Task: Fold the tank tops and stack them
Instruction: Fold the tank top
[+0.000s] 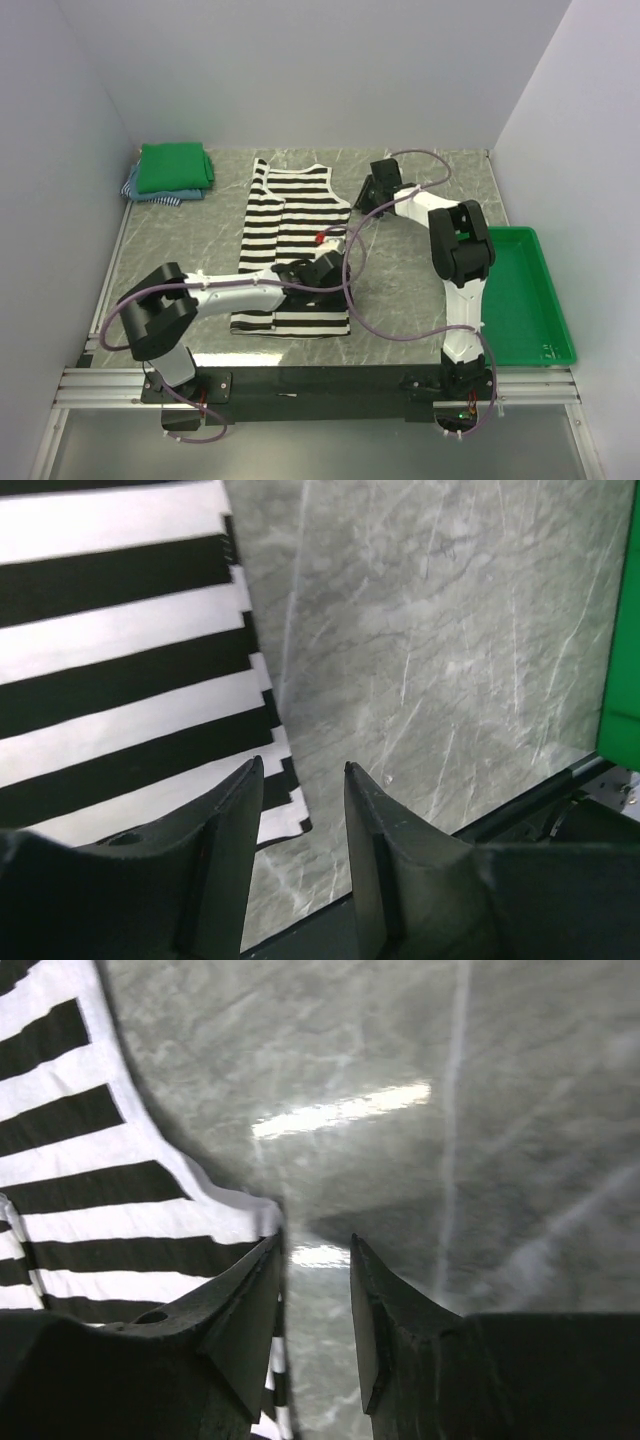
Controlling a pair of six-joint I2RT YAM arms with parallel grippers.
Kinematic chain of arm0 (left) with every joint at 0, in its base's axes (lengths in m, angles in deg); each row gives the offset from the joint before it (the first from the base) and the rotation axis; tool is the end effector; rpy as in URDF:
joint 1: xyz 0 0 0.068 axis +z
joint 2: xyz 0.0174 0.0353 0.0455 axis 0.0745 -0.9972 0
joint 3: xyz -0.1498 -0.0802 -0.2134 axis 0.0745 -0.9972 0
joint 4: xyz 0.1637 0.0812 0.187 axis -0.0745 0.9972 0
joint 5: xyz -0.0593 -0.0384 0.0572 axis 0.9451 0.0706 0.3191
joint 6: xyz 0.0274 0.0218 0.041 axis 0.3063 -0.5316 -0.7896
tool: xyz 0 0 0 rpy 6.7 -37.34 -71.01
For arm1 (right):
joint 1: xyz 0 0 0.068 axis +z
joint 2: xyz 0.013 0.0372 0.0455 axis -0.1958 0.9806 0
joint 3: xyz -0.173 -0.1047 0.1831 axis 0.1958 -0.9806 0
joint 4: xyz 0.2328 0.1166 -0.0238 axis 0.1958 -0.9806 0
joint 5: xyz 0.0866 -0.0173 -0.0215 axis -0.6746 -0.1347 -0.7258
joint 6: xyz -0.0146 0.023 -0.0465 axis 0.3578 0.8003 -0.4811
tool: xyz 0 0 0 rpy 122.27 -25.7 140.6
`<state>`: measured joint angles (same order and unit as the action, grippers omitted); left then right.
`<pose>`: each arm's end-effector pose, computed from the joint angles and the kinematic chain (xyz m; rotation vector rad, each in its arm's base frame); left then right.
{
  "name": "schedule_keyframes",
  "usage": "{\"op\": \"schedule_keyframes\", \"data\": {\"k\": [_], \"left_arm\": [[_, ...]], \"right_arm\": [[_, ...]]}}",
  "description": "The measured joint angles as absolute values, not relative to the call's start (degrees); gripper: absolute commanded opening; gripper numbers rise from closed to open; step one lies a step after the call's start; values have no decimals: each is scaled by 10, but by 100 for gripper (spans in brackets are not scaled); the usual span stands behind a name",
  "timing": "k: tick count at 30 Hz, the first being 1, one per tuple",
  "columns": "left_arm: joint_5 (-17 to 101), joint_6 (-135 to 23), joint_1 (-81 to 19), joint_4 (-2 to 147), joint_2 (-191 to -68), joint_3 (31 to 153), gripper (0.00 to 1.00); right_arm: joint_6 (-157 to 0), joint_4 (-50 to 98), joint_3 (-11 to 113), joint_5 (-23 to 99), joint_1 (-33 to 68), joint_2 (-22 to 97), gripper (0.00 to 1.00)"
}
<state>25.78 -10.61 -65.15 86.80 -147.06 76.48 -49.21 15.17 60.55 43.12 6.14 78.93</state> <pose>0.1692 -0.2937 0.1974 0.0267 2.5613 -0.7337 0.4471 0.1420 0.1538 0.3798 2.4125 0.4861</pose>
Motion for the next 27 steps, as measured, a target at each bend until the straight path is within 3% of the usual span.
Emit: {"op": "schedule_keyframes", "data": {"k": [19,22,27], "left_arm": [[181,-78,-765,990,-1582,863,42],[165,-74,-776,1004,-1599,877,36],[146,-63,-780,1019,-1606,885,9]], "right_arm": [[-474,154,544,389,-2,718,42],[-474,155,543,385,-2,714,42],[-475,162,536,370,-2,712,42]]}}
